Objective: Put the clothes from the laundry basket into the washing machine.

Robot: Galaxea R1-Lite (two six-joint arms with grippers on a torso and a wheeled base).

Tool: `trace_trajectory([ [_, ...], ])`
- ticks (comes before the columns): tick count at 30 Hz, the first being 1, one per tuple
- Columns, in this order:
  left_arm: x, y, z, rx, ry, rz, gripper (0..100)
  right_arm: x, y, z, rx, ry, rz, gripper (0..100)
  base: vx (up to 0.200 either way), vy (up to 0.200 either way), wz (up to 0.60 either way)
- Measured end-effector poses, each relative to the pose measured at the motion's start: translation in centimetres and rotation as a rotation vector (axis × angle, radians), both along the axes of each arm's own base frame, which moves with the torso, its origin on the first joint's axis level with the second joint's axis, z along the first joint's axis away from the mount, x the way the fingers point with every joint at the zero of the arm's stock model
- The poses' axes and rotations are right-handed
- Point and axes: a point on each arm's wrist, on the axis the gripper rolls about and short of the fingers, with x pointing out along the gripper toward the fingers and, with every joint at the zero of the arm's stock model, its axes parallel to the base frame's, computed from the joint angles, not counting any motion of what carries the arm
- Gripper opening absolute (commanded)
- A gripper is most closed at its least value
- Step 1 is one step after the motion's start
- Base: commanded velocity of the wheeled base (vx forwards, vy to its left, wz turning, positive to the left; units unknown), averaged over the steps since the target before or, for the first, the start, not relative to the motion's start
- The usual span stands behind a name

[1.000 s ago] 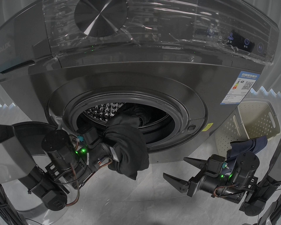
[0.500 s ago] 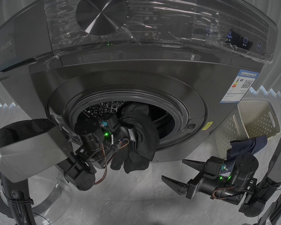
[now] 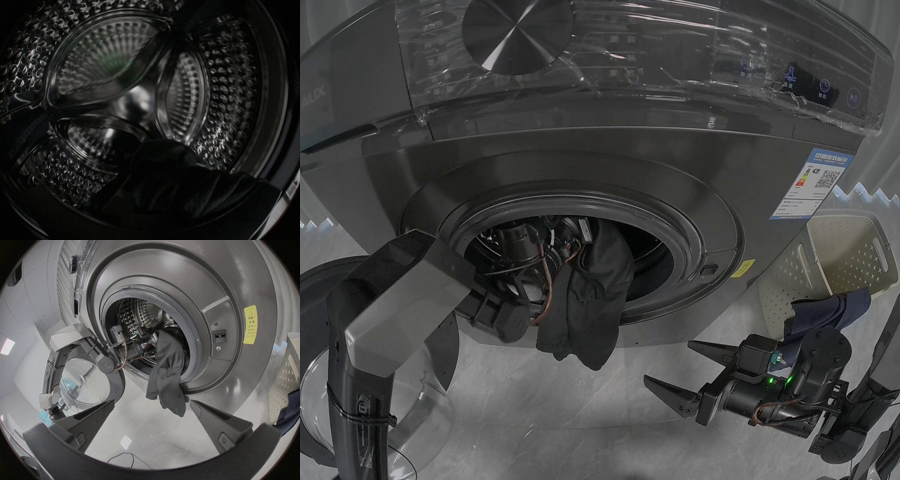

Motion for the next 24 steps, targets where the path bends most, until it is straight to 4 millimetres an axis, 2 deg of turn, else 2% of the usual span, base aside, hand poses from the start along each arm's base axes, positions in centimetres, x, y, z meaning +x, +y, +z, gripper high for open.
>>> trace_trajectory([
  [6, 2.6, -0.6, 2.2, -0.085, 0.018, 0.036, 0, -0.1, 0.1, 0.0, 0.001, 0.000, 0.003, 100, 0.000, 0.000, 0.00],
  [7, 2.8, -0.6, 2.4, -0.097, 0.019, 0.041, 100, -0.1, 0.1, 0.0, 0.001, 0.000, 0.003, 100, 0.000, 0.000, 0.00],
  [11, 3.4, -0.7, 2.7, -0.123, 0.015, 0.054, 100, -0.1, 0.2, 0.0, 0.003, -0.001, 0.005, 100, 0.000, 0.000, 0.00],
  [16, 3.3, -0.9, 1.6, -0.118, 0.052, 0.052, 100, 0.0, 0.2, 0.1, 0.005, -0.003, 0.006, 100, 0.000, 0.000, 0.00],
  [20, 2.6, -0.9, 0.7, -0.098, 0.096, 0.046, 100, 0.0, 0.2, 0.1, 0.005, -0.004, 0.006, 100, 0.000, 0.000, 0.00],
  [24, 1.1, -0.8, -0.5, -0.054, 0.168, 0.013, 100, 0.0, 0.2, 0.1, 0.007, -0.005, 0.006, 100, 0.000, 0.000, 0.00],
])
